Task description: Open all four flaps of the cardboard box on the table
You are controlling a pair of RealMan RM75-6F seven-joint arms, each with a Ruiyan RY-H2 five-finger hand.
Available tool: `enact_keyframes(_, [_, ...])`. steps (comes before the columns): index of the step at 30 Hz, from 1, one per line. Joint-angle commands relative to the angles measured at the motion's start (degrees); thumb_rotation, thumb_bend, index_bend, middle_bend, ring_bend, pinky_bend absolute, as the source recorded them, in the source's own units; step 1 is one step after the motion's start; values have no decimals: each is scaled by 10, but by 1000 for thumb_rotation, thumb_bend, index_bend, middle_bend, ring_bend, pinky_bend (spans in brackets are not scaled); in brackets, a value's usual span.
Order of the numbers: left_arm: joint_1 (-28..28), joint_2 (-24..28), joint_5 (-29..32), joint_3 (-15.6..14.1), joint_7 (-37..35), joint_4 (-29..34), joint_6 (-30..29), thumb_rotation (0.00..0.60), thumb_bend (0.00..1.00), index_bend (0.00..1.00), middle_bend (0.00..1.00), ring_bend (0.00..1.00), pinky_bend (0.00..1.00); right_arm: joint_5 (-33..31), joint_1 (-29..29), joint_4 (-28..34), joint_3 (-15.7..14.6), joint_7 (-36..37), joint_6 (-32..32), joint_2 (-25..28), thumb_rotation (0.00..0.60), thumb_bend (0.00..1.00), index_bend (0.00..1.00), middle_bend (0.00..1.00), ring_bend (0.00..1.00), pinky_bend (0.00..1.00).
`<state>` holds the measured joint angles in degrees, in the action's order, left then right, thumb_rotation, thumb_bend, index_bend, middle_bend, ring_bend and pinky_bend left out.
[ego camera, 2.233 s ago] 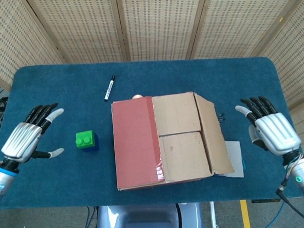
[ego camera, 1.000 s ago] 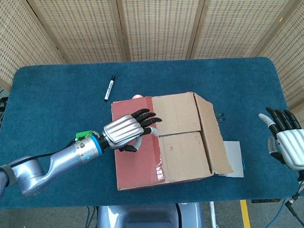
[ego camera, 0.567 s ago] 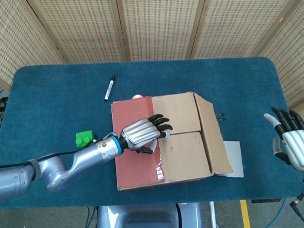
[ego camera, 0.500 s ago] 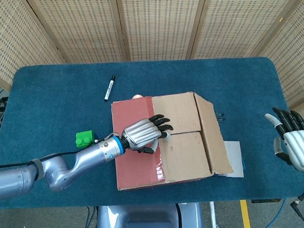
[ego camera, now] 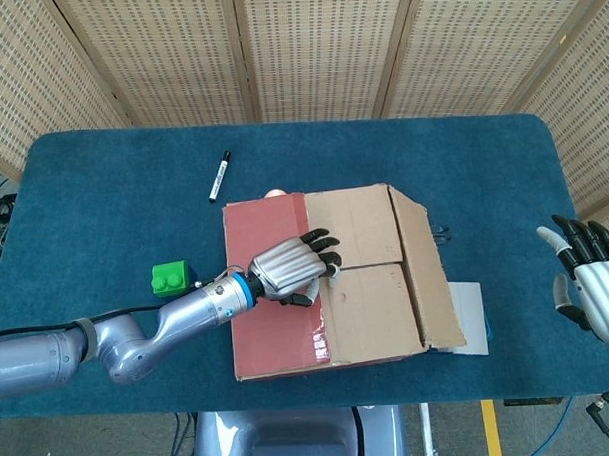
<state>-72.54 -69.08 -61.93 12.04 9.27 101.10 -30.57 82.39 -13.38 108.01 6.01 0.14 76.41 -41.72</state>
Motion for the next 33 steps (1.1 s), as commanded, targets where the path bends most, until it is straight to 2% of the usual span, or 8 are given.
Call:
enact_keyframes(1, [-4,4,5,-8,9,4,-2,317,956,404,260,84,0,1,1,0,0,1,1,0,600,775,99,30,0,0])
enact_keyframes(18, [-23,32,37,-31,43,20,1,318,943,445,306,119,0,0,8,-5,2,9,5,-1,600,775,99,30,0,0])
enact_keyframes(33, [3,116,8,-16,25,80,-34,317,943,464,335,145,0,2,4,-4,9,11,3,-1,600,774,99,30,0,0])
